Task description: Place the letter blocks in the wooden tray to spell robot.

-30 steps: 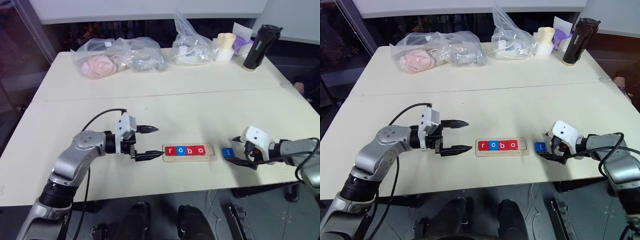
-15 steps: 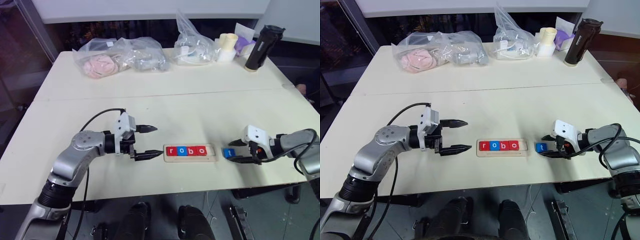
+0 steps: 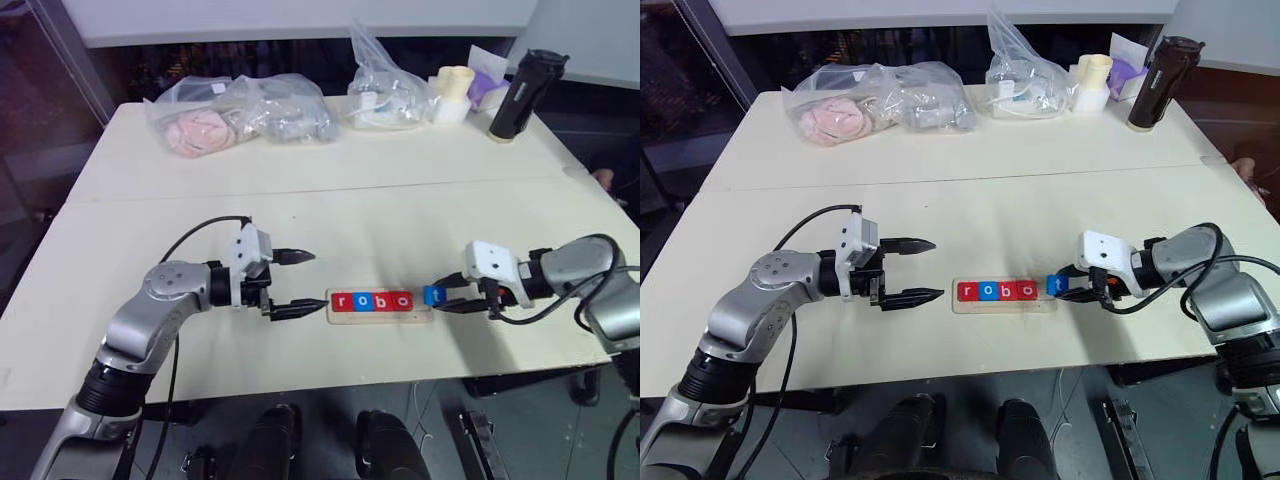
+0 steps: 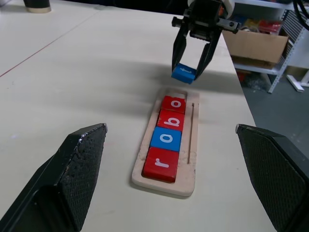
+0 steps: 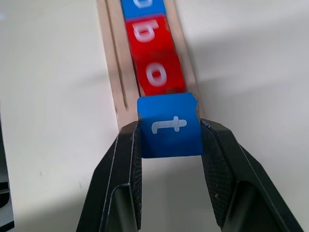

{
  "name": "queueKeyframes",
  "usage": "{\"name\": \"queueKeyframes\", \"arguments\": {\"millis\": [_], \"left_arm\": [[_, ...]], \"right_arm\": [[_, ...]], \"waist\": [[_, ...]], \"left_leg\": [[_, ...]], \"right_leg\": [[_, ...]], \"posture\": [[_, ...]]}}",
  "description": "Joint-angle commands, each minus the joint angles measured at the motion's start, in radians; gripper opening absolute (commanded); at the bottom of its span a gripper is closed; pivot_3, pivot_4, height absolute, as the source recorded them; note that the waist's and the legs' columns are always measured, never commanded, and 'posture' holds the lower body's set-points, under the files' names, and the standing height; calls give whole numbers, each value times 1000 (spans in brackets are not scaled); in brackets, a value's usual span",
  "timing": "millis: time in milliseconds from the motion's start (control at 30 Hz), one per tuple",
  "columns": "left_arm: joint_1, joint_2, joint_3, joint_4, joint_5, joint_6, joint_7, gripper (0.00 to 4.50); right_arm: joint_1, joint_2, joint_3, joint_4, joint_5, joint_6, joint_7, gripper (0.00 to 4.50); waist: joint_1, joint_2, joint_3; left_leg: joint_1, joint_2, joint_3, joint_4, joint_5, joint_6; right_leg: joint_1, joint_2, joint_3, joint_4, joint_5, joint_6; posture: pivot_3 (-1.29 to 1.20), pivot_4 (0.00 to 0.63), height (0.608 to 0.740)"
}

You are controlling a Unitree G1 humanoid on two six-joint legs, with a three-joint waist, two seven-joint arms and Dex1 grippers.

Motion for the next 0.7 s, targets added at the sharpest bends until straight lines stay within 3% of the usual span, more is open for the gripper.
{"name": "queueKeyframes", "arguments": {"millis": [33,700], "left_arm": [[-12,-1,17,-23,-7,-17,-2,4500],[9,0,22,-50,-14,-9,23,4500]], "right_arm": [[-19,6,22,17,-19,-22,11,1125],[-119,66,91,163,-82,-75,33,1125]], "waist": [[-1,0,0],[-3,0,0]], "left_leg": [[0,0,0,0,0,0],[0,0,0,0,0,0]], "right_leg": [[0,0,0,0,0,0],[-1,1,0,1,0,0]], "posture": [[0,150,725],[0,150,725]]}}
